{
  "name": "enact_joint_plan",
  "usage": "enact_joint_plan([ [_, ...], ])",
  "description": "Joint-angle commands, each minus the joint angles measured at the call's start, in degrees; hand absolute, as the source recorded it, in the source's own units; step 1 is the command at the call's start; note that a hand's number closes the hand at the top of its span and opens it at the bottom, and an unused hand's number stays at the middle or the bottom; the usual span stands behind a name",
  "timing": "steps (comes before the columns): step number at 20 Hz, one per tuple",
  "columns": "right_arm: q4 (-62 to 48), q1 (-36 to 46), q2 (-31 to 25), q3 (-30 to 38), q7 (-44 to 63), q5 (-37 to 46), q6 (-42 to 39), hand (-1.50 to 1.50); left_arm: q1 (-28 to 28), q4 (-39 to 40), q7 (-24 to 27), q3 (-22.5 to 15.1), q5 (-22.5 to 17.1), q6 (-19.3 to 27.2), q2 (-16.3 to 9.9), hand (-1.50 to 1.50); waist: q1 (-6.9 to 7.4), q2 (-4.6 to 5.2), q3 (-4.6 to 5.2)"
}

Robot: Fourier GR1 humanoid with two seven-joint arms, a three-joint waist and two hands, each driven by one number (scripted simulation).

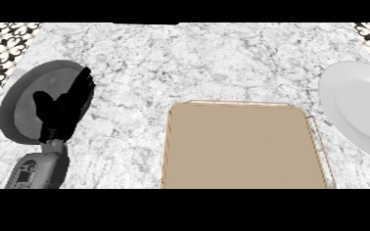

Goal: Pick the tomato from the tray and place it in the plate

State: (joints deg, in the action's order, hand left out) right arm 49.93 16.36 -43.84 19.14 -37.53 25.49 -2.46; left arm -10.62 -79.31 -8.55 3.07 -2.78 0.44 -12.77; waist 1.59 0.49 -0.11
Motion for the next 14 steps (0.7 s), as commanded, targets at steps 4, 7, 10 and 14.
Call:
enact_joint_plan([
  [4,-20.1,7.6,-3.3,-2.8,-7.0,2.8,-8.8,-1.50,-0.2,-1.2,-1.4,0.6,-0.6,-0.8,-0.6,0.00,0.67,0.15,-0.11],
  [7,-25.8,12.5,-4.3,-3.5,-12.6,4.6,-9.2,-1.50,0.5,-3.1,-1.3,1.2,-1.6,-1.8,-0.9,0.00,0.64,0.06,-0.09],
  [10,-28.1,15.8,-2.6,-1.1,-17.3,3.1,-5.2,-1.50,-2.2,2.0,-0.8,1.1,-0.2,-1.0,-0.4,0.00,0.46,0.35,-0.14],
  [14,-25.5,13.7,-1.0,3.4,-26.7,-4.5,-13.1,-1.50,0.2,-0.8,-1.0,-0.2,1.2,1.5,1.7,0.00,-0.94,-0.31,-0.09],
])
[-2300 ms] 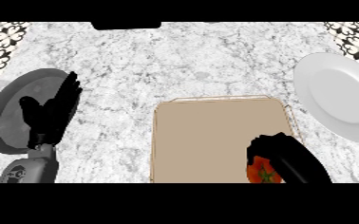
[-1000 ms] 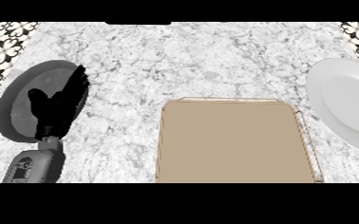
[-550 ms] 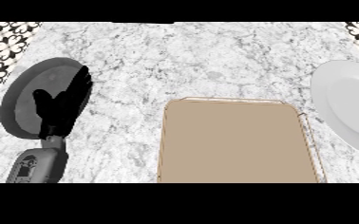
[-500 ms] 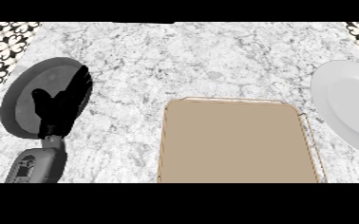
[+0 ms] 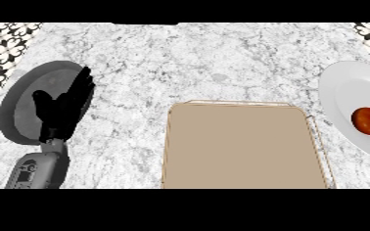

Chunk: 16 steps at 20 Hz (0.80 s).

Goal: Pick the tomato from the tray and place it in the plate

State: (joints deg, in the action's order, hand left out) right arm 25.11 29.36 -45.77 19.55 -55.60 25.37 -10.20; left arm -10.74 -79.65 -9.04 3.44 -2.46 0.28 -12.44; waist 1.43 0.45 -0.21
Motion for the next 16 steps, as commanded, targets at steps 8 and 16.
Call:
enact_joint_plan([
  [8,-3.2,2.7,-4.1,5.4,2.6,-14.2,-27.4,-1.50,-1.0,1.2,-0.9,1.5,0.0,1.0,-0.3,0.00,-2.03,-0.47,0.19],
  [16,-5.3,1.9,-7.8,4.6,7.5,-18.5,-39.7,-1.50,0.3,-0.3,-0.1,1.0,0.4,1.1,0.2,0.00,-1.12,-0.19,-0.01],
])
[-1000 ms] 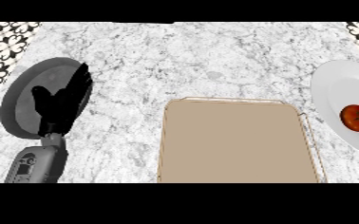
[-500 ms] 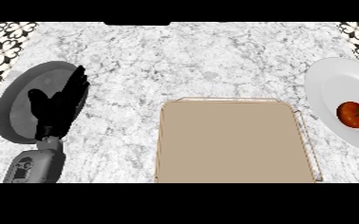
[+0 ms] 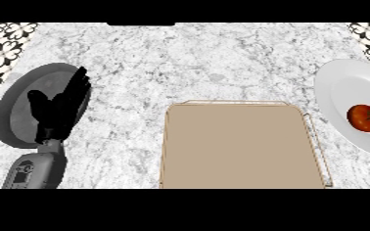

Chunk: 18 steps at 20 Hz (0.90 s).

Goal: Pick the tomato from the tray and place it in the plate

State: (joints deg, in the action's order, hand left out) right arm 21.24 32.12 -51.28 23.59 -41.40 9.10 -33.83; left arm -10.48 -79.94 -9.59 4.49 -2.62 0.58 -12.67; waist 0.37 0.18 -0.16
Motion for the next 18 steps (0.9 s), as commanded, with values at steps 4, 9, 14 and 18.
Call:
enact_joint_plan([
  [4,-1.5,-0.5,-3.3,1.1,-6.1,-4.1,-14.3,-1.50,0.6,-0.7,-0.6,-1.0,0.1,-0.5,0.6,0.00,1.10,0.37,-0.18],
  [9,-0.8,-3.8,-5.3,0.9,-8.0,-5.6,-15.7,-1.50,0.3,0.3,1.7,-0.7,0.6,0.0,1.0,0.00,0.47,0.65,-0.27],
  [14,-0.9,-5.1,-6.2,0.5,-7.3,-6.6,-14.3,-1.50,1.8,-1.9,0.5,-2.7,1.4,1.3,3.4,0.00,1.24,0.59,-0.41],
  [18,-0.6,-5.6,-5.4,-0.3,-7.7,-6.9,-12.3,-1.50,-0.1,-0.1,1.5,-1.8,1.3,0.6,2.2,0.00,1.03,0.96,-0.41],
])
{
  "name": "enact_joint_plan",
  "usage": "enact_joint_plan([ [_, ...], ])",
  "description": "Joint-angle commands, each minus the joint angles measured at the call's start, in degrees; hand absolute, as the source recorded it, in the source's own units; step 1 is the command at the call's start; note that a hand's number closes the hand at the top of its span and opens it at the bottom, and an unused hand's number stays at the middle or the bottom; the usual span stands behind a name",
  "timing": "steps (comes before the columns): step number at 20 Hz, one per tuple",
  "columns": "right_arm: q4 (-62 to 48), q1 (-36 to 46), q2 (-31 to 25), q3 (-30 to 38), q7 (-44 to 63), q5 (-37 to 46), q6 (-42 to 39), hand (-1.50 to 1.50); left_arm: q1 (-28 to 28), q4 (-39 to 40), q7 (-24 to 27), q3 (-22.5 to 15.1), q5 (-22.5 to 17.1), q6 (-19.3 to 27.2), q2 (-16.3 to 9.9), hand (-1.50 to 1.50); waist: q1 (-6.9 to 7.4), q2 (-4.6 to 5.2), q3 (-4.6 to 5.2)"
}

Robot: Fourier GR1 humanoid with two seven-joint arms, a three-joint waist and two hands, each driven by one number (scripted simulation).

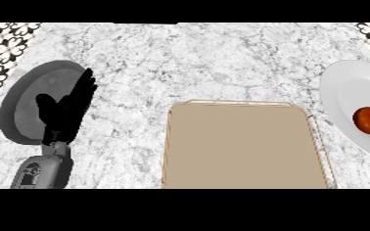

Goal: Pick the tomato from the tray and place it in the plate

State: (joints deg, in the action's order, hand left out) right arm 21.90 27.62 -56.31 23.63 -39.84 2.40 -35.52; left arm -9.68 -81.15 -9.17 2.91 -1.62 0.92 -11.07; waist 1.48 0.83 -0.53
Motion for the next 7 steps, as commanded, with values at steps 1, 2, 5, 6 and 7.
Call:
enact_joint_plan([
  [1,-1.7,-1.8,-2.2,0.1,-9.2,-0.9,-12.0,-1.50,0.5,0.5,0.6,0.5,-0.4,0.0,0.2,0.00,-0.03,0.08,-0.03],
  [2,-0.7,-3.6,-1.5,-1.4,-11.0,0.5,-10.8,-1.50,1.3,-0.1,1.1,0.1,-0.2,-0.3,0.2,0.00,0.00,0.03,-0.06],
  [5,-1.0,-3.1,-2.1,-1.6,-10.1,0.0,-10.0,-1.50,-2.5,1.0,-0.7,1.0,-0.2,0.3,-0.3,0.00,-0.30,0.22,-0.09],
  [6,-0.7,-4.1,-2.0,-2.0,-11.0,0.3,-9.4,-1.50,-0.5,1.9,1.4,0.4,-0.1,0.1,0.6,0.00,-0.27,0.30,-0.10],
  [7,-0.6,-4.0,-1.9,-2.2,-11.0,0.1,-9.3,-1.50,0.1,-0.1,0.1,0.1,-0.6,-1.2,-0.2,0.00,0.31,0.05,-0.14],
])
